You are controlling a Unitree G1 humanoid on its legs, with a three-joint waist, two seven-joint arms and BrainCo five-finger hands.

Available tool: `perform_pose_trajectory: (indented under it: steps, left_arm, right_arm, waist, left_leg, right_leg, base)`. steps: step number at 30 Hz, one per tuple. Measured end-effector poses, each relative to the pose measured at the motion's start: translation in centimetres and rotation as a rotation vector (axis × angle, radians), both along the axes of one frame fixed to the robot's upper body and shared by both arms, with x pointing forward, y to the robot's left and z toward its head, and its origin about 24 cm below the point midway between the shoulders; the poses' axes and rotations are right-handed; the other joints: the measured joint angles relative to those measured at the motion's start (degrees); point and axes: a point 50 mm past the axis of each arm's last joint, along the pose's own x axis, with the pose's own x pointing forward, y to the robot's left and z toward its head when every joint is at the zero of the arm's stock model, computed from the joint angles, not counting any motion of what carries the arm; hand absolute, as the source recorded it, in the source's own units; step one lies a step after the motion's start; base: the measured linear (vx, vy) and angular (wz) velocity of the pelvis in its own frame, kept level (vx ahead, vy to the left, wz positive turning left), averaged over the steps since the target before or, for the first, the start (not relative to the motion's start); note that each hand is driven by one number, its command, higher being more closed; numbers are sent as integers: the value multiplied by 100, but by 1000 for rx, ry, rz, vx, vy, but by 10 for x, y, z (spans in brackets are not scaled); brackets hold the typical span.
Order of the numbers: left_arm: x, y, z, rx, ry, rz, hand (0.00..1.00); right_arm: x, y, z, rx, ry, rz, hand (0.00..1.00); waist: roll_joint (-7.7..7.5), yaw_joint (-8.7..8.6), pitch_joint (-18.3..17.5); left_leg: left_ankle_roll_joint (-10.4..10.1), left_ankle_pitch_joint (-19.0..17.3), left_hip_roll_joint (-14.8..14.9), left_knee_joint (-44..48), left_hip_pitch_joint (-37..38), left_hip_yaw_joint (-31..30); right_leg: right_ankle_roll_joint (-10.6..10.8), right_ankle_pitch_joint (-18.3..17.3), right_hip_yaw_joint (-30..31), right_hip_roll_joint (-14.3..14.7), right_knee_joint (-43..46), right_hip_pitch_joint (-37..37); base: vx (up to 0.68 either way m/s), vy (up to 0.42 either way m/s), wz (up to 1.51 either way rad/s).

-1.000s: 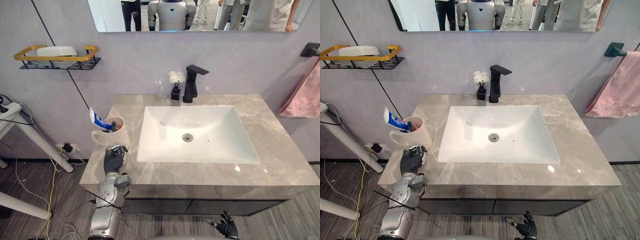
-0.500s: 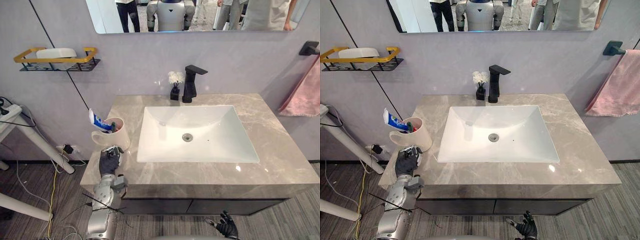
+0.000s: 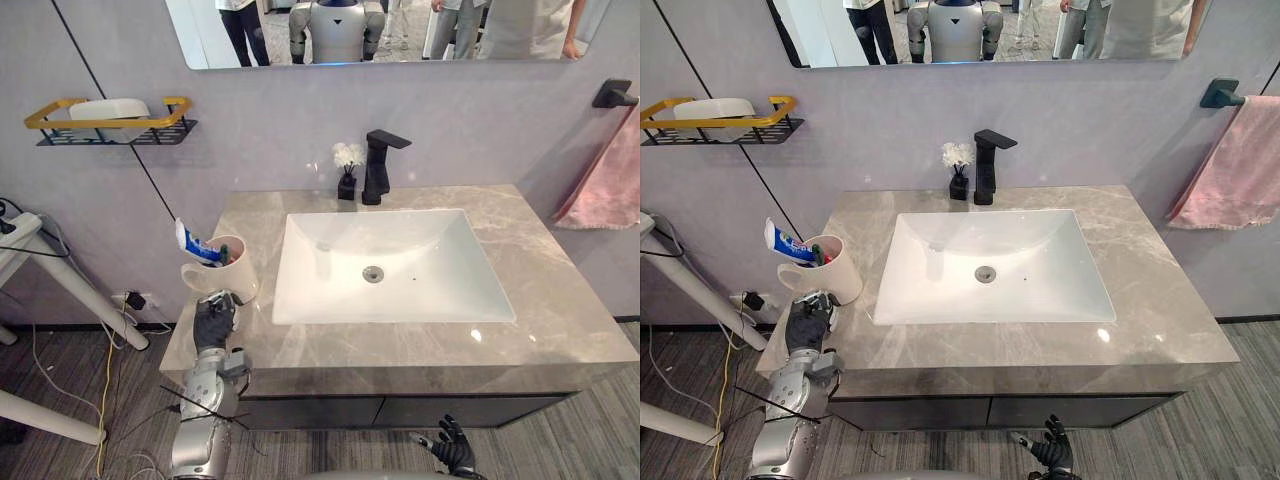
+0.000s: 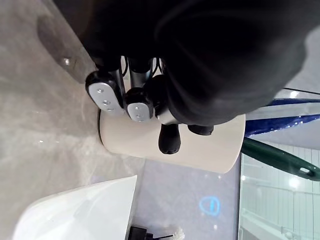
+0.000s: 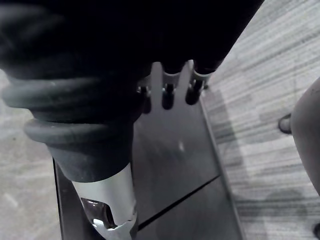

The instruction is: Organize washtable

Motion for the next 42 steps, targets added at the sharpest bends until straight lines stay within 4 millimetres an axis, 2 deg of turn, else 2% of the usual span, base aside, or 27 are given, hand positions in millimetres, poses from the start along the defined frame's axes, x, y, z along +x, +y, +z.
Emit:
perform_pose_trajectory:
  steps: [16, 24, 35, 42]
  left_arm:
    - [22, 5, 13, 58, -39, -22, 100]
    - [30, 6, 11, 71, -20, -17, 100]
    - [40, 24, 14, 175, 7, -13, 100]
    - [47, 27, 20, 185, -11, -7, 100]
  right_arm:
    - [0, -4, 0, -13, 5, -9, 0]
    - [-1, -5, 0, -15, 9, -8, 0]
    - [-2, -11, 0, -34, 12, 0, 0]
    - [-2, -13, 1, -41, 11, 3, 0]
  waist:
    - [-65, -9, -19]
    - [-74, -25, -13]
    - [-58, -38, 6]
    - [-43, -15, 30]
  left_leg:
    - [-10, -7, 5, 3, -148, 174]
    - [-9, -7, -7, 1, -180, 271]
    - [-10, -8, -3, 4, -299, 364]
    - [-8, -7, -4, 4, -363, 436]
  right_leg:
    - [-5, 154, 183, 45, -194, -187]
    - [4, 240, 281, 47, -294, -228]
    - [-1, 269, 375, 52, -288, -399]
    - [7, 293, 456, 48, -255, -493]
  base:
    - [-12, -10, -6]
    - [-33, -19, -7]
    - [-10, -18, -4]
    - [-21, -20, -6]
